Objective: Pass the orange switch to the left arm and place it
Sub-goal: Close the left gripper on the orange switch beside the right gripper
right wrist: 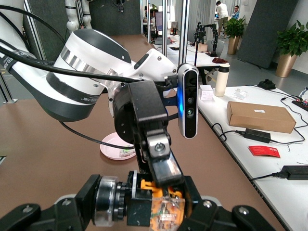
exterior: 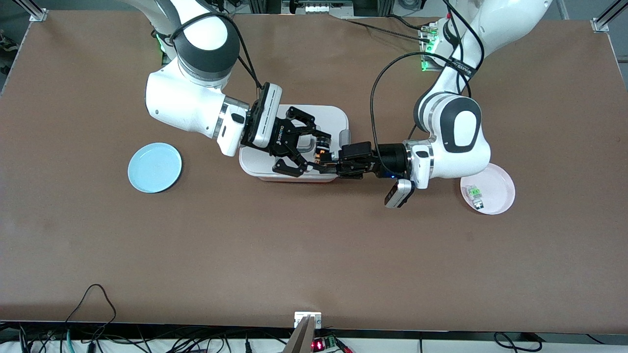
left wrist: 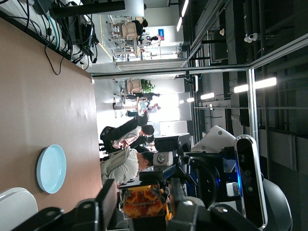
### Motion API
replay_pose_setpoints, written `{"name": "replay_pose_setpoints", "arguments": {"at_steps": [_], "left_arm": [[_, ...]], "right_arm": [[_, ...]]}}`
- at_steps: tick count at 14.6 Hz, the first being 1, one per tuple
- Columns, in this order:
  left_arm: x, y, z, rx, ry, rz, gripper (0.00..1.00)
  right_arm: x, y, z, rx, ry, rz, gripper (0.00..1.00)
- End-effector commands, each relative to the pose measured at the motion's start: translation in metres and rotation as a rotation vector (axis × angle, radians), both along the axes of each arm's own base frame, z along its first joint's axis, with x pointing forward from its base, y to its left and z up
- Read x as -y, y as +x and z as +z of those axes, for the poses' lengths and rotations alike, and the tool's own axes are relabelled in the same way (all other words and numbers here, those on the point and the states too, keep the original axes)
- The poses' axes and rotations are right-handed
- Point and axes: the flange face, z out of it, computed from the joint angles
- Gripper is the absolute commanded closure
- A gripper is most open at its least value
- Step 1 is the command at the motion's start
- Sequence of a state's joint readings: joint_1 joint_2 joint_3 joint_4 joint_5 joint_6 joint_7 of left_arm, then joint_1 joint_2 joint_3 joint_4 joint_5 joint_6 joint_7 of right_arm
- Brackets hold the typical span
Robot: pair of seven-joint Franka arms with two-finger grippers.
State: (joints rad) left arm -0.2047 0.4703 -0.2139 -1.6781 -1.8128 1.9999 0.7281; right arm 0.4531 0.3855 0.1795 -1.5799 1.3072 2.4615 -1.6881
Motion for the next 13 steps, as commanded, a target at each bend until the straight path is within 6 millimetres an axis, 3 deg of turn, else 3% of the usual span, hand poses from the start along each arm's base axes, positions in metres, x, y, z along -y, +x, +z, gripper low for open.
{"name": "replay_pose_setpoints", "arguments": {"at_steps": [1, 5, 6, 7, 8, 13], "left_arm": [[0.0023, 0.0001, 0.0035, 0.019, -0.018, 0.017, 1.00], [0.0059, -0.0025, 0.0069, 0.022, -0.019, 0.010, 1.00], [0.0050, -0.0020, 0.0069, 0.021, -0.020, 0.013, 1.00], [0.0042, -0.0017, 0.0070, 0.020, -0.020, 0.012, 1.00], [0.0043, -0.0014, 0.0079, 0.021, -0.023, 0.012, 1.00], [0.0027, -0.0003, 0.0087, 0.019, -0.024, 0.013, 1.00]], "right_arm": [[-0.0119, 0.0010, -0.0017, 0.005, 0.015, -0.018, 0.78], [-0.0129, 0.0005, -0.0028, 0.004, 0.015, -0.016, 0.77], [-0.0128, 0.0003, -0.0017, -0.001, 0.018, -0.019, 0.65], [-0.0128, 0.0003, -0.0018, -0.019, 0.028, -0.029, 0.15], [-0.0127, 0.0001, -0.0007, -0.024, 0.030, -0.031, 0.00], [-0.0089, 0.0014, 0.0065, -0.017, 0.032, -0.036, 0.00]]}}
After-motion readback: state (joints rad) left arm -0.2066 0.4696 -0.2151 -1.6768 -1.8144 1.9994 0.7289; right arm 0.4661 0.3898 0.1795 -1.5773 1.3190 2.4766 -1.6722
